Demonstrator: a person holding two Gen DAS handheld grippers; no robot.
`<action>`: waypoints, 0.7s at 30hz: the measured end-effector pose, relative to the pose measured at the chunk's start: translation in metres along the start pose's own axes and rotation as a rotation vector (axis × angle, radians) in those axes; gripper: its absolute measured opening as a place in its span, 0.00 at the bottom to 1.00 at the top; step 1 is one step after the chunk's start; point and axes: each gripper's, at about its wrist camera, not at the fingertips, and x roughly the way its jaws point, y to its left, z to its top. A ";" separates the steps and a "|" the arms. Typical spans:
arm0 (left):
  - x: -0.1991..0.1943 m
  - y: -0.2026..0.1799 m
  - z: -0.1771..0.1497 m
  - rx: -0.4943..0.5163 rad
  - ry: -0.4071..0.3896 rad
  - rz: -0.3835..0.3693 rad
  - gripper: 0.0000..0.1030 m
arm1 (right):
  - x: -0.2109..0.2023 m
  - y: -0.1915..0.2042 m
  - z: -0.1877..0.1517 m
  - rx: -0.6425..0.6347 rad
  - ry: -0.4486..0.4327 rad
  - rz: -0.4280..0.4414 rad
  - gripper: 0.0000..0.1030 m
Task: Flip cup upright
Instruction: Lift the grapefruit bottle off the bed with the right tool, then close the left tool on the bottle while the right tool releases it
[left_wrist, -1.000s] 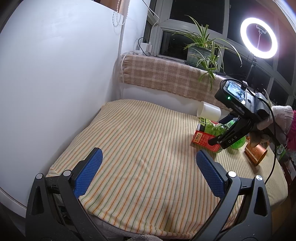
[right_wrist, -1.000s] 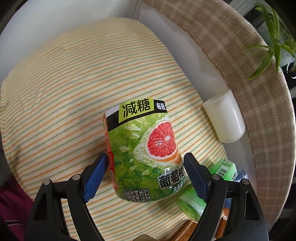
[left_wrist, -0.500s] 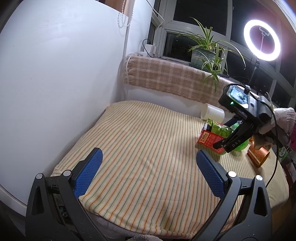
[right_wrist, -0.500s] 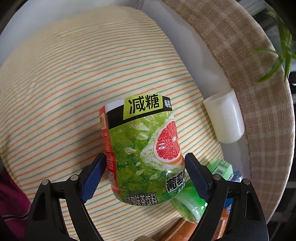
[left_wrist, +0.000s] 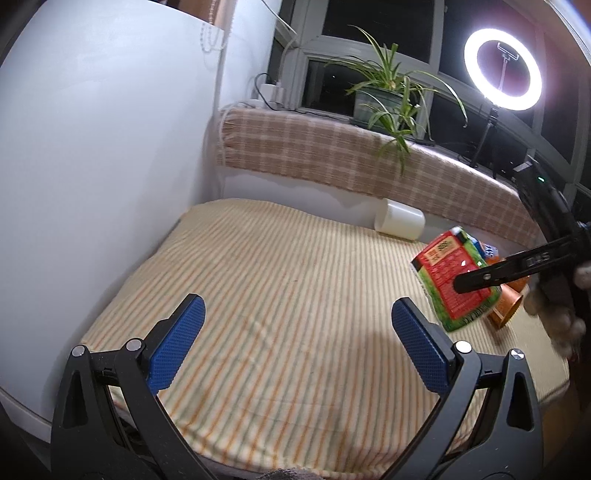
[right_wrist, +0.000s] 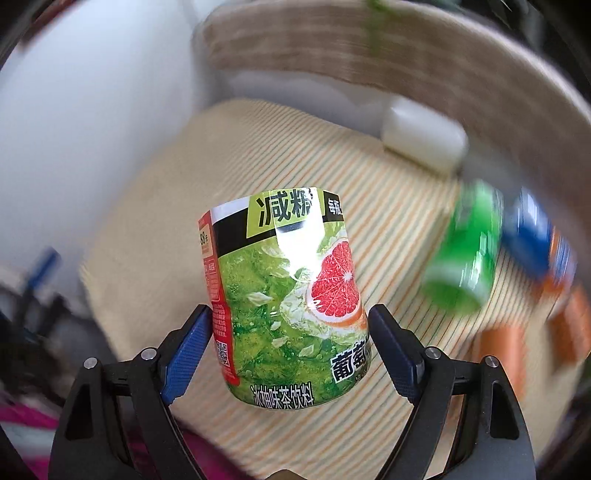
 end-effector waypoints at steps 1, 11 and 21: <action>0.002 -0.003 0.000 0.000 0.005 -0.011 1.00 | -0.002 -0.005 -0.007 0.062 -0.010 0.036 0.83; 0.015 -0.030 0.000 0.010 0.079 -0.123 1.00 | 0.033 -0.062 -0.068 0.505 -0.025 0.234 0.84; 0.026 -0.039 0.004 0.005 0.131 -0.182 1.00 | 0.035 -0.069 -0.073 0.499 -0.009 0.328 0.86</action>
